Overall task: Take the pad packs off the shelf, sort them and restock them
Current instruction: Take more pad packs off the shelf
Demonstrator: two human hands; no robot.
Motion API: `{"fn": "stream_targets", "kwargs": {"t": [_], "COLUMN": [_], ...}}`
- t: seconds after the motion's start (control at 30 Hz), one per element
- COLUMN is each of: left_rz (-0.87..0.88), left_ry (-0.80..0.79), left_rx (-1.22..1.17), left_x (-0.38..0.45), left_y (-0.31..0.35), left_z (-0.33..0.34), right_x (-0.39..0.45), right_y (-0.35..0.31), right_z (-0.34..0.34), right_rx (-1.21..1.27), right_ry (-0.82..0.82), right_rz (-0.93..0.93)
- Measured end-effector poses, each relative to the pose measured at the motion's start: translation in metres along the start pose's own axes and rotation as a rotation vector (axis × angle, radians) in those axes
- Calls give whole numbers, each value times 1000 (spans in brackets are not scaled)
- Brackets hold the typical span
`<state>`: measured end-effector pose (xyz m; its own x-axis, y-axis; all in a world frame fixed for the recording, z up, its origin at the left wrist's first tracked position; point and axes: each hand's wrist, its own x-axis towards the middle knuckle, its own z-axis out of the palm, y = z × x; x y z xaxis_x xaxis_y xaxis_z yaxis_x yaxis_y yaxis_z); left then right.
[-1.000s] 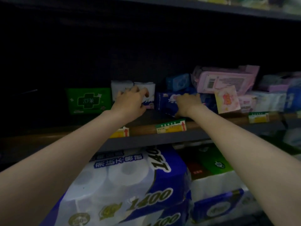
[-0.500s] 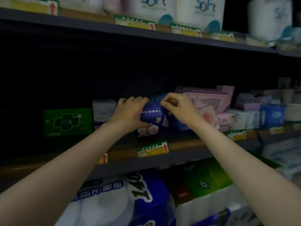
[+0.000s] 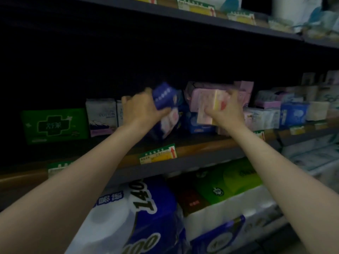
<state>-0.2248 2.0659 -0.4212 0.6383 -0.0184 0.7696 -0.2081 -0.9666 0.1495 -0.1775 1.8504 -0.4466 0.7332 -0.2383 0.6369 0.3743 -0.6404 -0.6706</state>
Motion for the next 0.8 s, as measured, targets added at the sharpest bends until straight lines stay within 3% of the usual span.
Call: {"fn": "stream_targets", "kwargs": {"t": [0.1,0.2,0.3,0.37,0.5,0.6,0.7,0.8], "left_rz": [-1,41,80,117,231,160,19,-77], "left_ry": [233,169,60,-73,-475,-796,-939,-998], "left_rx": [-394,-571,-646,-584,-405,-411,-366,-285], "left_x": [-16,-36,-67,-99,-189,-250,-288,-315], "left_y": [38,86,129,158,192,184,164,145], "left_z": [-15,-11,21,50,115,172,215,244], "right_x": [-9,-26,-62,-95,-180,-245,-304,-347], "right_y": [-2,30,81,123,226,302,354,385], "right_z": [-33,-76,-118,-135,-143,-125,-95,-63], "right_rx": [230,351,222,126,-25,28,149,283], "right_ry": [119,233,287,281,116,21,-35,-72], "right_rz": [28,119,273,366,713,985,1253,1384]}}
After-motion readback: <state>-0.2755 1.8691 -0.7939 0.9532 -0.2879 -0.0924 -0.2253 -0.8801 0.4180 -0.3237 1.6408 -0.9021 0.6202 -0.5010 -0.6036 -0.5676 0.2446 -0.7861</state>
